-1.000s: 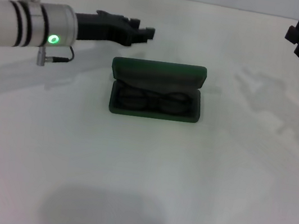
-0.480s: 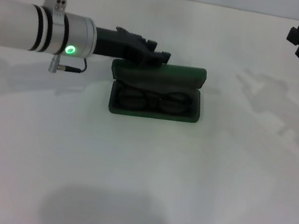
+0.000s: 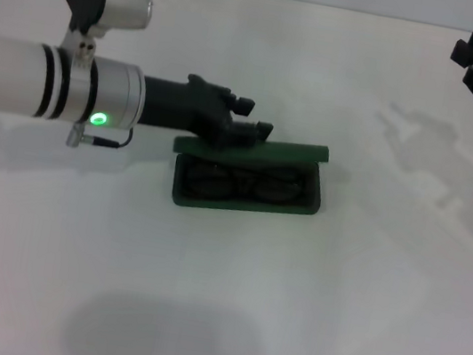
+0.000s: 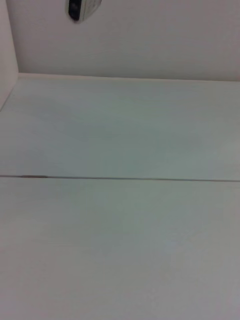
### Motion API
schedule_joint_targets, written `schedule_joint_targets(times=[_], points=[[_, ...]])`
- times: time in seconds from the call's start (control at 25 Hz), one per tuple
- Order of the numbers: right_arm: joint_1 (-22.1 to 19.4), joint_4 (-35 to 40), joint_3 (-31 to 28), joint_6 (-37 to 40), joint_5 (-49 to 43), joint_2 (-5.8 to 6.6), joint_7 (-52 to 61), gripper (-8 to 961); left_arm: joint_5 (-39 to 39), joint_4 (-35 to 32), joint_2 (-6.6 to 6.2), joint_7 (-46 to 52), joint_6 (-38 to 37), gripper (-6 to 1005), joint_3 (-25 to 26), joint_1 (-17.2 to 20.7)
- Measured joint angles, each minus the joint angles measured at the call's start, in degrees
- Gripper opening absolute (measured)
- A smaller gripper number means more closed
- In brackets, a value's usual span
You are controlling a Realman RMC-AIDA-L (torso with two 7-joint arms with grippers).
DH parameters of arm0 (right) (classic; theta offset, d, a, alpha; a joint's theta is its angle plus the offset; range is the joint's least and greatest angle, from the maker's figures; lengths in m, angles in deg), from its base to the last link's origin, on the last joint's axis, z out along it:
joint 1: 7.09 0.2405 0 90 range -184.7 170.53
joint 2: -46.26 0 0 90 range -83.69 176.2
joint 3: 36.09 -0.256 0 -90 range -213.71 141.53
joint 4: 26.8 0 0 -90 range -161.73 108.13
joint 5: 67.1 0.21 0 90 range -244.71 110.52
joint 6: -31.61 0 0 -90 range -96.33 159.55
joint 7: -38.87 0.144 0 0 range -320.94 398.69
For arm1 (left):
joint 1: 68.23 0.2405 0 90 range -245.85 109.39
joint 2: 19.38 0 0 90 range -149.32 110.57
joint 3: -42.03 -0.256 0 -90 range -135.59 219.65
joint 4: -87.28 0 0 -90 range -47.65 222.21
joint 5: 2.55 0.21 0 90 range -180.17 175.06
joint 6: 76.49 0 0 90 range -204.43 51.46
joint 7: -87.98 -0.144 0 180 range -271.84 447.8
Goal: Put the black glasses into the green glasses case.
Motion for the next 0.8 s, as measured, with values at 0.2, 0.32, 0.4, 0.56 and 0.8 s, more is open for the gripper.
schedule_joint_targets(times=[0.2,0.32,0.4,0.56,0.8], points=[[0.3,0.4,0.0,-0.9,-0.3,-0.45,-0.4,215,-0.1,3.4,0.24,-5.6,0.2,486,-0.4,0.3],[0.6,0.5,0.1,-0.9,-0.4,-0.47,-0.4,215,-2.3,3.8,0.31,-8.4,-0.6,486,-0.4,0.5],[0.7,0.6,0.4,-0.8,-0.4,-0.51,-0.3,215,-6.2,3.7,0.23,-11.6,-3.1,486,-0.4,1.4],[1.2,0.6,2.6,3.2,-0.4,-0.45,-0.1,216,-15.9,2.8,-0.3,-19.3,-12.6,493,0.0,4.3],[2.2,2.0,5.3,11.8,-4.0,-0.52,-0.3,217,-25.9,-3.6,-1.65,-21.8,-30.1,553,0.0,11.6]])
